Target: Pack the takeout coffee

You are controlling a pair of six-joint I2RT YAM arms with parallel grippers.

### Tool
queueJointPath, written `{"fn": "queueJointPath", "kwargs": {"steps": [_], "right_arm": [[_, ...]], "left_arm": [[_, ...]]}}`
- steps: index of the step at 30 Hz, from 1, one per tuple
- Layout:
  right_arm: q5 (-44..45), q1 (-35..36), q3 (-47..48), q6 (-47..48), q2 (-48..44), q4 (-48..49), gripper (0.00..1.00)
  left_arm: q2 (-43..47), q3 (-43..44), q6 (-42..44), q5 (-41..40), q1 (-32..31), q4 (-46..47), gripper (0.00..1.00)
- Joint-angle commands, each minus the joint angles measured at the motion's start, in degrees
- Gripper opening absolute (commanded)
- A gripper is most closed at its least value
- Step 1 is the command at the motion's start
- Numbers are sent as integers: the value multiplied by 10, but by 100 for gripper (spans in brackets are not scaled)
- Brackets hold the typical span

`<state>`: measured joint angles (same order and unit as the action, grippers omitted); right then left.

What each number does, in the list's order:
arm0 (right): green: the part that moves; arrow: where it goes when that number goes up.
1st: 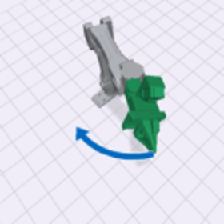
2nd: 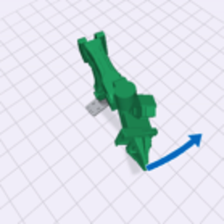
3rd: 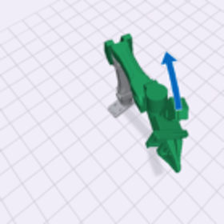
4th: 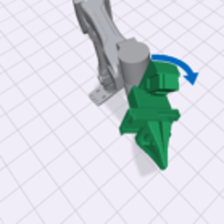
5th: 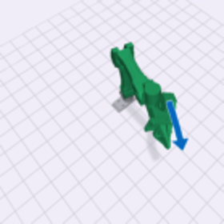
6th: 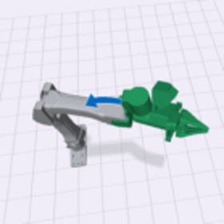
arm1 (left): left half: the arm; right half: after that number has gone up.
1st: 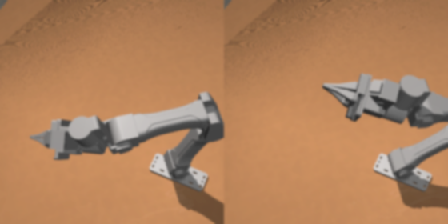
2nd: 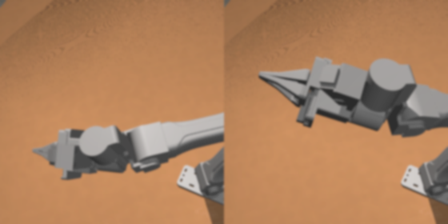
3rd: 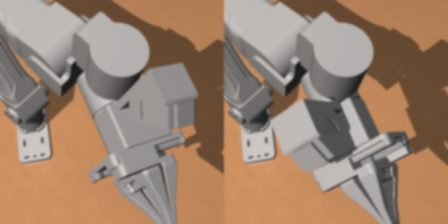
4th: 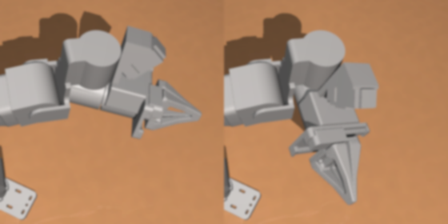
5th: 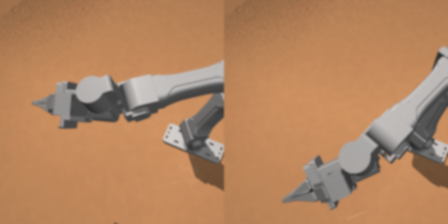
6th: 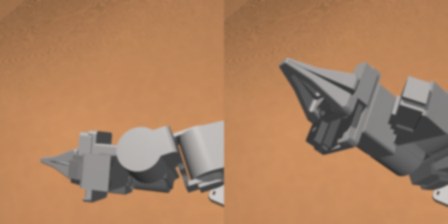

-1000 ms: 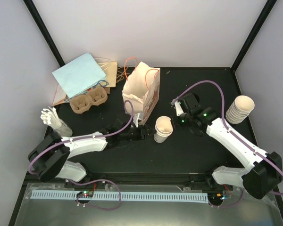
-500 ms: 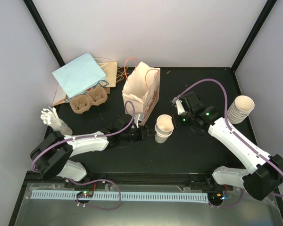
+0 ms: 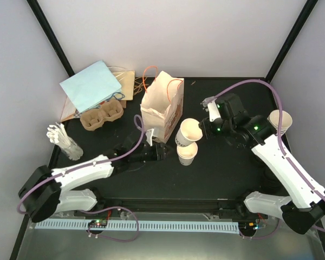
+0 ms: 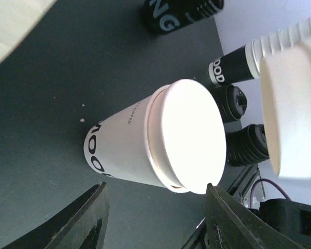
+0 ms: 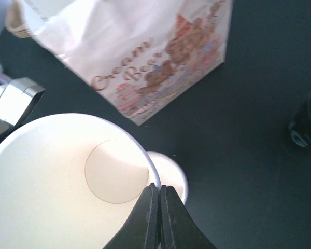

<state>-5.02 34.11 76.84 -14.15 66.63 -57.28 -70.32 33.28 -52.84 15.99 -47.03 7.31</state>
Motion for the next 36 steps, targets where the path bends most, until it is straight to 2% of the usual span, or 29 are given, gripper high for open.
{"fn": "queueJointPath", "kwargs": {"steps": [1, 5, 11, 16, 22, 28, 36], "right_arm": [[-57, 45, 29, 20, -10, -20, 1], [-42, 123, 45, 19, 4, -12, 1], [-4, 221, 39, 12, 45, 14, 1], [42, 285, 8, 7, 93, 68, 2], [88, 324, -22, 4, 152, 124, 2], [80, 334, -62, -2, 183, 182, 5], [87, 336, -83, -5, 192, 198, 26]], "left_arm": [[68, 12, 44, -65, 0, -105, 53], [159, -6, 66, -80, 37, -165, 54], [324, -6, 139, -96, 180, -291, 58], [375, 20, 190, -78, 265, -375, 61], [369, 18, 197, -48, 279, -386, 61], [363, 6, 196, -36, 279, -374, 62], [349, 4, 199, -27, 279, -364, 62]]}}
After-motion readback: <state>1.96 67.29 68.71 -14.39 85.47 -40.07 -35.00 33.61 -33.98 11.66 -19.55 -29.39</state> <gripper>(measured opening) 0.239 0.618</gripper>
